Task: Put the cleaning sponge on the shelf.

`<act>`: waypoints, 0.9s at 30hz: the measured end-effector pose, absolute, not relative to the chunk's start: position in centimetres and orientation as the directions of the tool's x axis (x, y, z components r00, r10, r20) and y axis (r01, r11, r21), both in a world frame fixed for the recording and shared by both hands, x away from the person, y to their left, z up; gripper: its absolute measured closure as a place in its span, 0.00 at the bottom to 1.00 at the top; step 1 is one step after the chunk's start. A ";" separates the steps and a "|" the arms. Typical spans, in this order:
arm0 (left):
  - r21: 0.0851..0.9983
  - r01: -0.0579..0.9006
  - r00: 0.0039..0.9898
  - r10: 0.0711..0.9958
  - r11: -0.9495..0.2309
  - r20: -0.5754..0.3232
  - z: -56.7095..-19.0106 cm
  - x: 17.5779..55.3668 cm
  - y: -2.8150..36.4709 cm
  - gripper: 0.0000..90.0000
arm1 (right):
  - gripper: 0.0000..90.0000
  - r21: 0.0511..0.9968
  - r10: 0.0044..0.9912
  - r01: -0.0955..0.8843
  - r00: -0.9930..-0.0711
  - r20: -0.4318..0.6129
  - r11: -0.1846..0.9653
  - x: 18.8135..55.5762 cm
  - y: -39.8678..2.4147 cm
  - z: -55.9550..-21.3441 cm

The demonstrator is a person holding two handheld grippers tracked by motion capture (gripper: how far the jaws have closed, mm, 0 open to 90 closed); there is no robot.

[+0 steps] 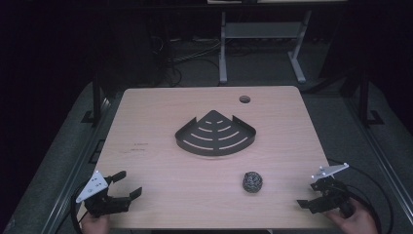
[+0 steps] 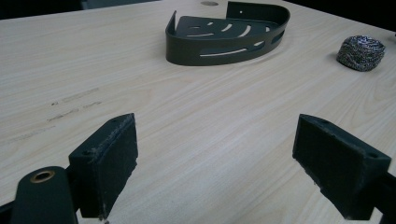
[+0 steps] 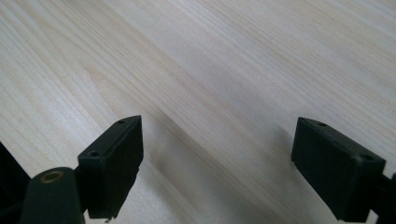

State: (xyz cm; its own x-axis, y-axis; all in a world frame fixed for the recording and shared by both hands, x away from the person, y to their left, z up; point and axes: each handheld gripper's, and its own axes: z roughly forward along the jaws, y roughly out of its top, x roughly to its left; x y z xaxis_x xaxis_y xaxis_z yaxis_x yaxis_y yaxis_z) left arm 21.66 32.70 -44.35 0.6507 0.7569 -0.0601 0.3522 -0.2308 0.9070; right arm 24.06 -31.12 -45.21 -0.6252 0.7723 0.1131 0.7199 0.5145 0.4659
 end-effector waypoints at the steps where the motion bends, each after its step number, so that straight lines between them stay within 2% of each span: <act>1: 0.907 0.352 0.652 0.756 -0.231 -0.061 -44.3 21.7 32.7 0.15 | 0.18 0.468 0.771 0.717 -0.627 0.110 0.516 24.1 -31.1 -45.2; 27: 0.908 0.349 0.651 0.757 -0.232 -0.057 -44.3 21.5 32.7 0.15 | 0.18 0.464 0.707 0.666 -0.698 0.110 0.585 24.9 -28.3 -44.8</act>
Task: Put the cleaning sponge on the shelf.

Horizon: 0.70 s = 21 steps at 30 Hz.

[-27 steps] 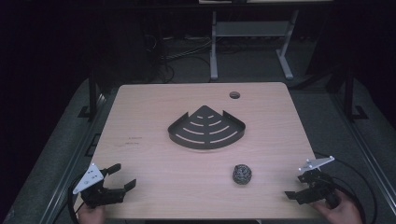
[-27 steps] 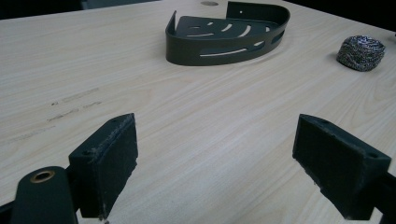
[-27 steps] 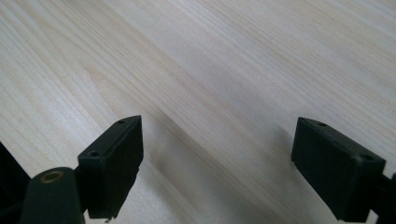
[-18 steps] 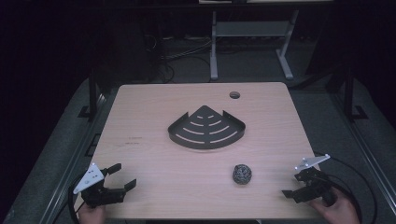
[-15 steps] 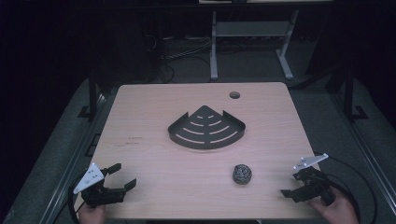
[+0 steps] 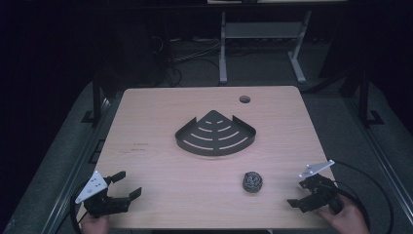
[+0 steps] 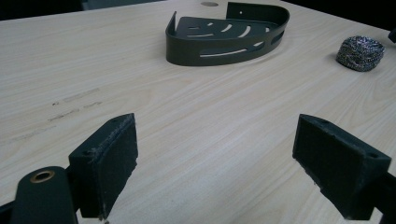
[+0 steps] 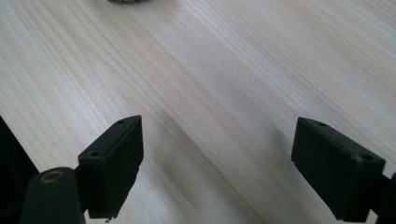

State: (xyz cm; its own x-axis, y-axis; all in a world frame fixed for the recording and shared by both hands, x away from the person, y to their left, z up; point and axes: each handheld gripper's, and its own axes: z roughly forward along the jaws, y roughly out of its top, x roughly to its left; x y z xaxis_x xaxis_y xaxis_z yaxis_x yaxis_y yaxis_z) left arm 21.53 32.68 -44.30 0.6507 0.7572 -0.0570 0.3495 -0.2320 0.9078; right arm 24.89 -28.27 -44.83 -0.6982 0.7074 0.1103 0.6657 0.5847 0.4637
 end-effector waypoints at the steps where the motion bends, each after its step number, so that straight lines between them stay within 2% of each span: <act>1: 0.907 0.350 0.652 0.756 -0.235 -0.056 -44.3 21.6 32.7 0.15 | 0.18 0.465 0.705 0.663 -0.701 0.109 0.587 24.9 -28.2 -44.8; 21: 0.909 0.350 0.651 0.756 -0.226 -0.063 -44.3 21.7 32.6 0.15 | 0.18 0.460 0.647 0.614 -0.755 0.107 0.641 25.2 -25.6 -44.3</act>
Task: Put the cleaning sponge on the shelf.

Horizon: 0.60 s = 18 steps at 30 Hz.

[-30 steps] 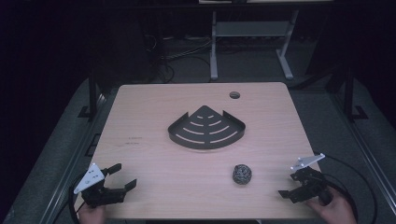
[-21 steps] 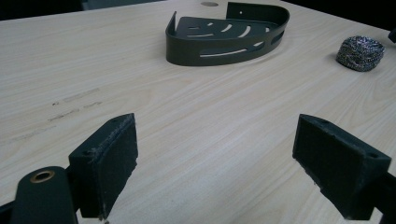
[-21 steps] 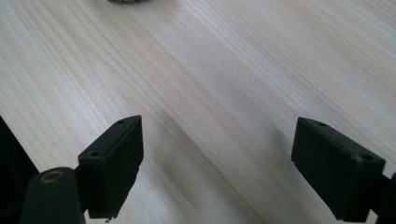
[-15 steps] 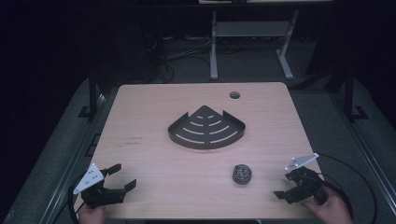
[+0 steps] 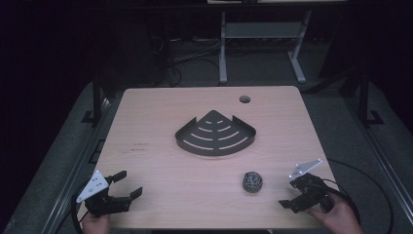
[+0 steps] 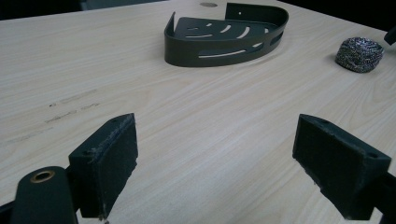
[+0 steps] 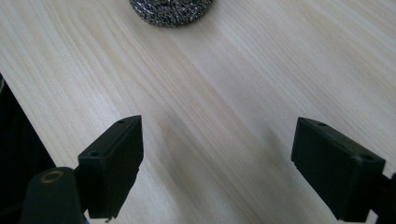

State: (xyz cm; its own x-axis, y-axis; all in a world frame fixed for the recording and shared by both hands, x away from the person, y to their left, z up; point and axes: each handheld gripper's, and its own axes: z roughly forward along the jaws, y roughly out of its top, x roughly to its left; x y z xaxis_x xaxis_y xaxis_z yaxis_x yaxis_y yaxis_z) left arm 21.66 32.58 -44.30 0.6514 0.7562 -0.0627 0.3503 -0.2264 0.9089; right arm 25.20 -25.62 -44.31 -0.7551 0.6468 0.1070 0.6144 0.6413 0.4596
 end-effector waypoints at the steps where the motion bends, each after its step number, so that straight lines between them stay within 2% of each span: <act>1: 0.909 0.350 0.651 0.757 -0.226 -0.062 -44.3 21.7 32.6 0.15 | 0.18 0.459 0.643 0.609 -0.759 0.101 0.647 25.2 -25.5 -44.3; 18: 0.908 0.350 0.650 0.757 -0.229 -0.060 -44.3 21.7 32.6 0.15 | 0.18 0.443 0.593 0.567 -0.800 0.094 0.694 26.0 -23.0 -44.0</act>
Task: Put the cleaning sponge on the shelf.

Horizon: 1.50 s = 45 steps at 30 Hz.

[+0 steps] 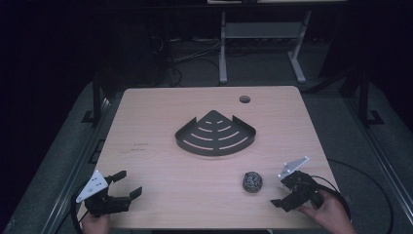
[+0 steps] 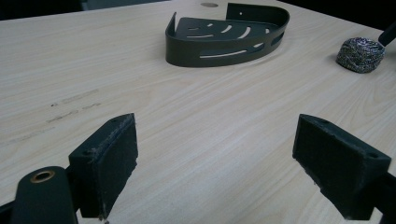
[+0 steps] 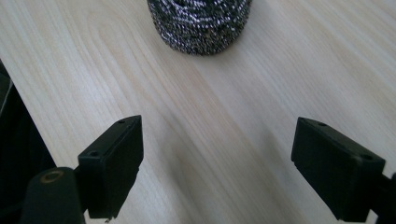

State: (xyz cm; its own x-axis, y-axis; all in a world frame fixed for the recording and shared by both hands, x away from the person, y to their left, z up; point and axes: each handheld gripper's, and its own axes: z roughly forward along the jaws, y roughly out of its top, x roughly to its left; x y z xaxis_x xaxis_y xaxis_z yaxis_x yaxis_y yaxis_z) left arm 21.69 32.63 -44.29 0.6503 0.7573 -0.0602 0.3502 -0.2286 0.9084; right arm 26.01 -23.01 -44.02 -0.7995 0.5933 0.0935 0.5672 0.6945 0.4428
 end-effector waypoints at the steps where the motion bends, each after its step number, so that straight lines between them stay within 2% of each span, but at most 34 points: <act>1: 0.908 0.350 0.651 0.757 -0.229 -0.060 -44.3 21.7 32.6 0.15 | 0.18 0.441 0.590 0.564 -0.802 0.091 0.698 26.1 -22.8 -44.0; 45: 0.913 0.343 0.648 0.760 -0.220 -0.060 -44.1 21.6 32.8 0.15 | 0.17 0.418 0.500 0.480 -0.863 0.066 0.772 28.6 -17.7 -43.2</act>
